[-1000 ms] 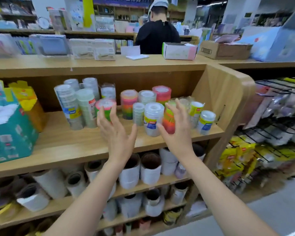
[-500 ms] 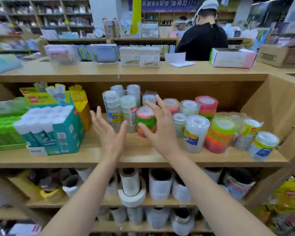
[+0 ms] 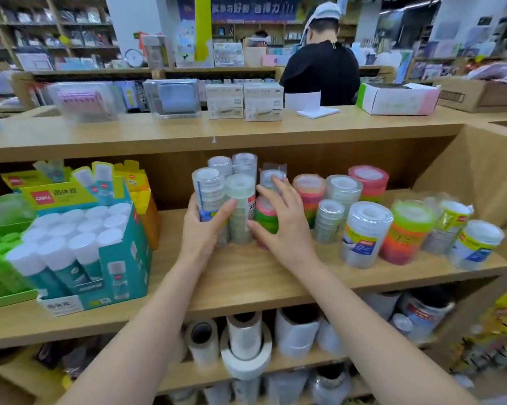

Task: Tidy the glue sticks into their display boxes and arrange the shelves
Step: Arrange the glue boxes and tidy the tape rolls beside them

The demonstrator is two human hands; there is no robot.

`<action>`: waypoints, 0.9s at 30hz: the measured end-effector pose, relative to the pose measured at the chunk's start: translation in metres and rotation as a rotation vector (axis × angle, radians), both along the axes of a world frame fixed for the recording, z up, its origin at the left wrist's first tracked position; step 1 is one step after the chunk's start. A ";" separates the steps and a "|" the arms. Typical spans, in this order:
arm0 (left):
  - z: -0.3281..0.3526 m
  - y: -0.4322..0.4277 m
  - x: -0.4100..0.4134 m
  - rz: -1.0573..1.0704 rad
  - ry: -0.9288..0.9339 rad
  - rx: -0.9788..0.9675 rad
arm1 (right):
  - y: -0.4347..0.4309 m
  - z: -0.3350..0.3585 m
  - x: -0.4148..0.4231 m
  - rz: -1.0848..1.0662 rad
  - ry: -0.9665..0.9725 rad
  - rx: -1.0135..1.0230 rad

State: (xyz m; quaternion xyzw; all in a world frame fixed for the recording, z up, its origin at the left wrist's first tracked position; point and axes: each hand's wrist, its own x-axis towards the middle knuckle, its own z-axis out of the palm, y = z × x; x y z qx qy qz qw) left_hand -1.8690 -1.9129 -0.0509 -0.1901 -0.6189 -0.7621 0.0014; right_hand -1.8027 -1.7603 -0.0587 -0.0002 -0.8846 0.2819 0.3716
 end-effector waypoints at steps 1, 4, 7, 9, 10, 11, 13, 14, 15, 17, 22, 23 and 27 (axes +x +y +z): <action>0.000 0.000 0.001 -0.005 -0.001 0.004 | -0.001 0.000 0.002 -0.005 0.001 0.001; -0.001 0.003 0.006 -0.005 0.027 -0.013 | -0.002 0.000 0.004 -0.031 0.017 -0.006; -0.002 0.005 0.010 -0.017 0.054 -0.009 | -0.001 0.003 0.006 -0.051 0.032 -0.026; -0.003 0.007 0.012 -0.033 0.077 -0.010 | -0.001 0.003 0.007 -0.069 0.041 -0.039; -0.004 0.008 0.012 -0.043 0.090 -0.013 | -0.001 0.003 0.008 -0.079 0.051 -0.046; -0.005 0.010 0.013 -0.052 0.103 -0.021 | 0.000 0.003 0.009 -0.088 0.064 -0.054; -0.007 0.013 0.014 -0.056 0.120 -0.026 | 0.001 0.003 0.011 -0.105 0.092 -0.065; -0.009 0.015 0.014 -0.054 0.128 -0.026 | 0.002 0.003 0.013 -0.114 0.102 -0.064; -0.010 0.016 0.015 -0.052 0.136 -0.028 | 0.003 0.003 0.014 -0.126 0.108 -0.061; -0.011 0.019 0.018 -0.061 0.146 -0.030 | 0.004 0.003 0.018 -0.153 0.114 -0.057; -0.011 0.024 0.031 -0.113 0.172 -0.047 | 0.006 0.002 0.028 -0.233 0.121 -0.076; -0.011 0.025 0.033 -0.111 0.186 -0.052 | 0.006 0.002 0.029 -0.244 0.120 -0.082; -0.011 0.024 0.036 -0.120 0.218 -0.111 | 0.002 0.002 0.030 -0.299 0.125 -0.040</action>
